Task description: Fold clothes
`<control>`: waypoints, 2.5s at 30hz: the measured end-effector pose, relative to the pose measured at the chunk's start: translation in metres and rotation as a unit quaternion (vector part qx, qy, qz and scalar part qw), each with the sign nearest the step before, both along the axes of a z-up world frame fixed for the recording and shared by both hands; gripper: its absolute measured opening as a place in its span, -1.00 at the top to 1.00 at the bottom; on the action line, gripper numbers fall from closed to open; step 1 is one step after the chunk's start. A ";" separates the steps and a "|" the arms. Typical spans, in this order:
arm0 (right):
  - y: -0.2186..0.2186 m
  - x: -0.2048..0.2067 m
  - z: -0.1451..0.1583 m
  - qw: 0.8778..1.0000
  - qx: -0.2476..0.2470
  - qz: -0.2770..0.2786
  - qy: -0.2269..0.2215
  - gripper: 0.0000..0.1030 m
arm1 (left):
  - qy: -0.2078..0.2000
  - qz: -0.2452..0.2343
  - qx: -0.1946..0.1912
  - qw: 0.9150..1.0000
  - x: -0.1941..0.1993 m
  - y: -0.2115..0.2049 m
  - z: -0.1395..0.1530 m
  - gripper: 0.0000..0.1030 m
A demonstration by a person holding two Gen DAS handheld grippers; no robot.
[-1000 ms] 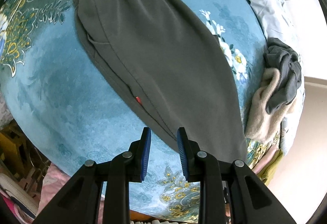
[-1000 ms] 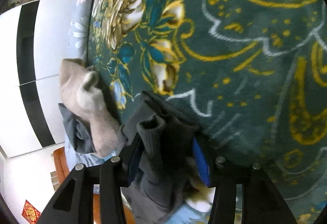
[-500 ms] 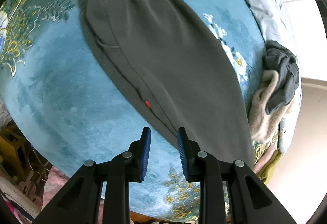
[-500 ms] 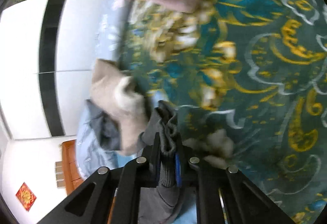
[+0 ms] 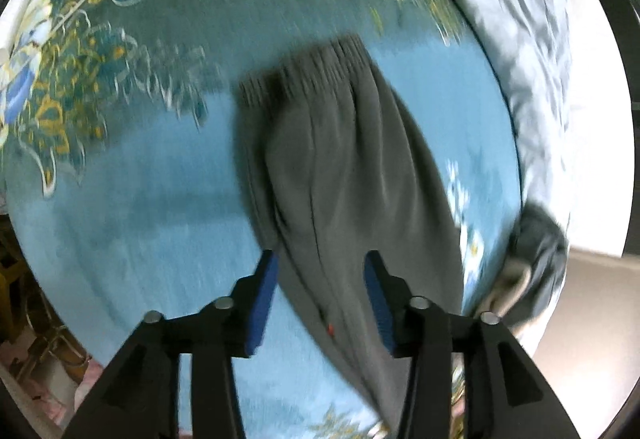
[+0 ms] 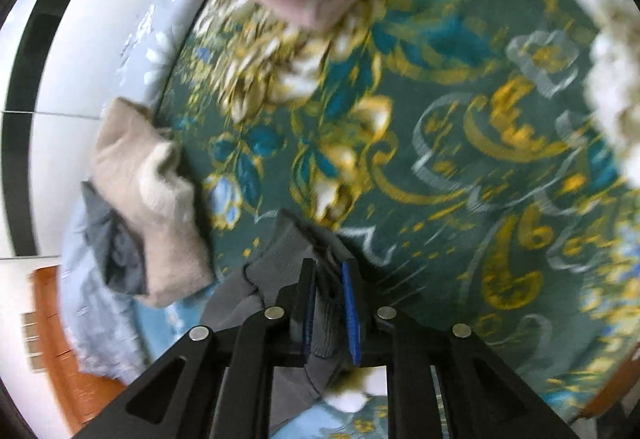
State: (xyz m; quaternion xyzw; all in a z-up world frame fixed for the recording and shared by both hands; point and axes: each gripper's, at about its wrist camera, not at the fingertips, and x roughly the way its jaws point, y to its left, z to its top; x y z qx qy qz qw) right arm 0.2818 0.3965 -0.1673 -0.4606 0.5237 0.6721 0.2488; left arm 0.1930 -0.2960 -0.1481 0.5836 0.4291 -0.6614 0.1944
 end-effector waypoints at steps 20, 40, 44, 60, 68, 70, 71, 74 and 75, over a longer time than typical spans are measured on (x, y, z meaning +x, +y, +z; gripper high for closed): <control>-0.320 -0.254 0.015 0.907 0.011 0.421 0.021 0.37 | 0.010 -0.012 0.055 0.998 -0.053 -0.069 -0.082 -0.36; -0.436 -0.299 -0.027 0.848 0.011 0.530 0.018 0.36 | 0.038 -0.013 0.056 0.998 -0.028 -0.082 -0.086 0.31; -0.453 -0.315 -0.050 0.819 -0.036 0.573 -0.024 0.36 | 0.041 -0.019 0.060 0.997 -0.027 -0.084 -0.088 0.30; -0.446 -0.325 -0.085 0.817 -0.120 0.560 -0.065 0.56 | 0.056 -0.015 0.082 0.995 -0.013 -0.091 -0.095 0.23; -0.422 -0.338 -0.093 0.870 -0.128 0.473 -0.053 0.76 | 0.059 -0.026 0.083 0.994 -0.015 -0.089 -0.096 0.23; -0.421 -0.338 -0.101 0.881 -0.129 0.451 -0.061 0.76 | 0.058 -0.031 0.082 0.994 -0.013 -0.088 -0.095 0.22; -0.423 -0.338 -0.101 0.882 -0.126 0.450 -0.062 0.76 | 0.058 -0.031 0.083 0.994 -0.012 -0.088 -0.096 0.20; -0.431 -0.337 -0.090 0.872 -0.108 0.474 -0.059 0.69 | 0.050 -0.020 0.094 0.994 -0.010 -0.089 -0.097 0.12; -0.433 -0.337 -0.082 0.866 -0.103 0.485 -0.055 0.69 | 0.047 -0.015 0.099 0.994 -0.009 -0.090 -0.096 0.12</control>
